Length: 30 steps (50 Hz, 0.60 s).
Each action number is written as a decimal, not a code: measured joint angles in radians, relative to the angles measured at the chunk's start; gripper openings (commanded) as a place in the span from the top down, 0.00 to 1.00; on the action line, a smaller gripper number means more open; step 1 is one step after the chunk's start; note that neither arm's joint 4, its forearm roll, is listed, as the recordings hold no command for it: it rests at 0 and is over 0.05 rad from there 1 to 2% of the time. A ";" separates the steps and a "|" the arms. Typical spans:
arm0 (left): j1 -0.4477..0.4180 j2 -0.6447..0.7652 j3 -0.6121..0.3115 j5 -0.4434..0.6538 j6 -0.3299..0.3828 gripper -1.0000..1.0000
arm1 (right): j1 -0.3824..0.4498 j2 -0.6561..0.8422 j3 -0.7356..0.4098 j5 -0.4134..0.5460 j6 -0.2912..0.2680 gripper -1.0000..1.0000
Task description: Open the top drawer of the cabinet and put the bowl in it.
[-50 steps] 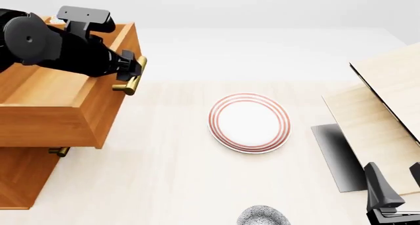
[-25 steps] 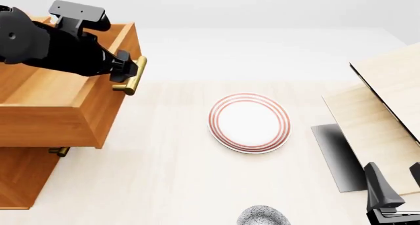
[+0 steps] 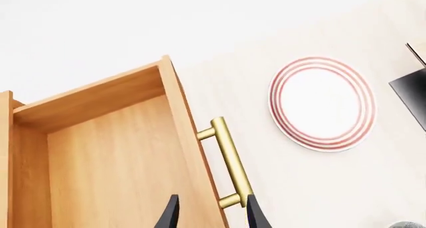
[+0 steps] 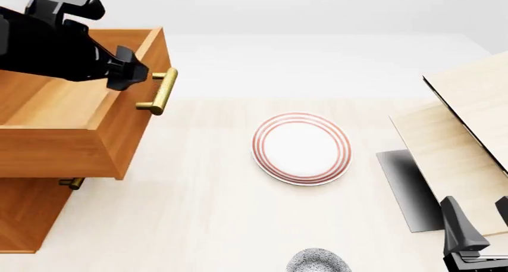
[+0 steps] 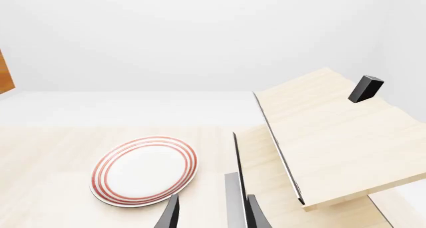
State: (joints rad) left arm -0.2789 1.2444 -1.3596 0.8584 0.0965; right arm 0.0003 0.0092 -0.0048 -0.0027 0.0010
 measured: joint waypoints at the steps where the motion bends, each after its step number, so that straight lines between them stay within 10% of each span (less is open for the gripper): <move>1: 0.001 -0.005 -0.002 0.005 0.002 0.00 | 0.000 0.000 0.000 0.000 0.000 0.00; 30: -0.054 -0.138 -0.028 0.088 0.052 0.00 | 0.000 0.000 0.000 0.000 0.000 0.00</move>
State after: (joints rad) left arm -0.3333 1.1066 -1.3880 0.9467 0.1487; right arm 0.0003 0.0093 -0.0048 -0.0027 0.0010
